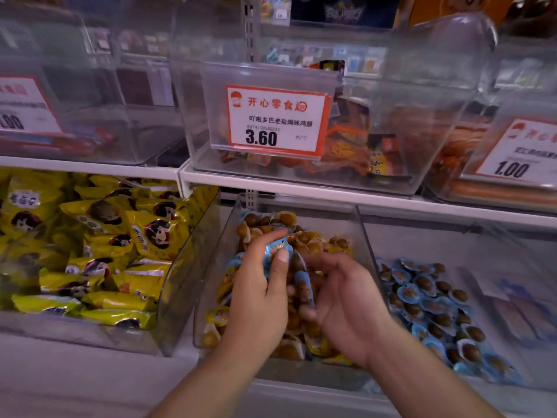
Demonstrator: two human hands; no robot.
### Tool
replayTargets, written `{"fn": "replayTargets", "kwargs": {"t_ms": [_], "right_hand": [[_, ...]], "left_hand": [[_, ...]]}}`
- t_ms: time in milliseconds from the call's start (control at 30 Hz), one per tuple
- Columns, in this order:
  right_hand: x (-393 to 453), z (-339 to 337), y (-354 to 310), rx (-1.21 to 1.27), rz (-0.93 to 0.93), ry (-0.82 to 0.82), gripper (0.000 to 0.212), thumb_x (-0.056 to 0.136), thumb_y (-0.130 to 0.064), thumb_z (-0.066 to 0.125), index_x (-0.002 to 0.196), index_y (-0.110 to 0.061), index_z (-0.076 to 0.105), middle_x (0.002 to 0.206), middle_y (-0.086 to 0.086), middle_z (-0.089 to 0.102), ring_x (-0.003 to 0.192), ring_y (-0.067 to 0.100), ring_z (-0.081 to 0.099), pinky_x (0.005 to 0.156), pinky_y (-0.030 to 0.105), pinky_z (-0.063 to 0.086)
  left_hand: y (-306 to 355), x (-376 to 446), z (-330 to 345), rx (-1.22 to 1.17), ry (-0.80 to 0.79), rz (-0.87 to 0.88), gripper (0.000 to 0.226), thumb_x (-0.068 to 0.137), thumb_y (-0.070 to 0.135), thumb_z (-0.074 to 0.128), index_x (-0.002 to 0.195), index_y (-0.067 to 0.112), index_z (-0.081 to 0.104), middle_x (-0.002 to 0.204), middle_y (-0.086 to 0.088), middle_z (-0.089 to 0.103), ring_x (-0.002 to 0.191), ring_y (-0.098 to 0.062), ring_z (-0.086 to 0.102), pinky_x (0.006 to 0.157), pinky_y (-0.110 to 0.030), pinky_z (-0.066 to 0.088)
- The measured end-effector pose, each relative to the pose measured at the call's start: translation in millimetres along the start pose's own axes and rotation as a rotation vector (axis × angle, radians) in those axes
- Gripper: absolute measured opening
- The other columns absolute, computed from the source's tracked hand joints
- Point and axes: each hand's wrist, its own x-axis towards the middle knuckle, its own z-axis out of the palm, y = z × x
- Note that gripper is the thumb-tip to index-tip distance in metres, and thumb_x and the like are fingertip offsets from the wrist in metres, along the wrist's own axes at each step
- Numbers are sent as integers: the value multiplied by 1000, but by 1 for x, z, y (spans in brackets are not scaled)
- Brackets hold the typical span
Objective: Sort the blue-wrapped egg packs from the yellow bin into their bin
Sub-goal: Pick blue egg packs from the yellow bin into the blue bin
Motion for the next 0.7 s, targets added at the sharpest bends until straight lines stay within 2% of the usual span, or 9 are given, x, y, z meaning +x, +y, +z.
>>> {"fn": "replayTargets", "kwargs": {"t_ms": [100, 167, 233, 300, 367, 433, 500, 600, 700], "right_hand": [[-4, 3, 0, 63, 58, -62, 52, 97, -50, 49, 123, -9, 69, 119, 15, 71, 100, 29, 72, 73, 37, 60], [-6, 2, -2, 22, -4, 17, 48, 94, -51, 56, 118, -14, 73, 118, 11, 73, 108, 24, 70, 95, 38, 53], [-8, -3, -6, -39, -126, 85, 38, 95, -42, 61, 118, -15, 73, 117, 9, 73, 112, 22, 69, 105, 41, 47], [-11, -10, -15, -62, -247, 117, 33, 95, -30, 64, 121, -9, 69, 113, 10, 74, 107, 24, 71, 99, 41, 52], [-15, -21, -30, -105, -325, 146, 28, 95, -23, 66, 116, -5, 68, 93, 8, 74, 82, 22, 73, 67, 33, 59], [-19, -39, -52, -198, -399, 202, 17, 96, -21, 64, 104, -7, 67, 75, 8, 65, 61, 20, 63, 42, 25, 43], [-24, -64, -72, -326, -437, 301, 11, 96, -18, 62, 101, -9, 66, 77, 13, 64, 56, 24, 58, 39, 24, 38], [-29, -108, -89, -641, -357, 502, 13, 94, -15, 62, 103, -15, 72, 88, 14, 72, 73, 21, 66, 53, 28, 53], [-33, -148, -96, -912, -304, 643, 14, 91, -21, 67, 95, -14, 77, 95, 9, 76, 89, 19, 69, 64, 25, 52]], "left_hand": [[9, -11, 20, 169, -41, 118, 28, 104, 35, 43, 127, 47, 54, 127, 29, 57, 122, 9, 49, 102, -26, 43], [12, -16, 29, 346, -139, 192, 38, 102, 39, 36, 140, 44, 43, 142, 27, 43, 134, 19, 26, 117, -32, 27], [13, -16, 36, 466, -267, 212, 54, 100, 49, 26, 152, 35, 25, 156, 26, 16, 141, 20, -2, 123, -29, 5], [15, -16, 37, 382, -360, 184, 60, 97, 59, 23, 153, 42, 11, 155, 35, -2, 142, 18, -8, 121, -18, 0], [18, -17, 34, 178, -400, 133, 62, 94, 69, 30, 151, 52, 11, 155, 42, 6, 143, 17, 4, 116, -8, 8], [16, -14, 29, 116, -388, 124, 61, 93, 72, 34, 151, 55, 22, 152, 42, 22, 141, 17, 18, 110, -4, 19], [8, -6, 24, 211, -344, 151, 51, 95, 66, 37, 144, 51, 39, 146, 39, 37, 136, 16, 30, 111, -17, 32], [-5, 8, 19, 355, -309, 153, 40, 100, 51, 39, 134, 38, 55, 139, 25, 48, 130, 4, 44, 108, -40, 45], [-17, 15, 14, 514, -373, 156, 49, 95, 54, 35, 136, 36, 55, 143, 20, 46, 133, -7, 44, 108, -43, 44]]}}
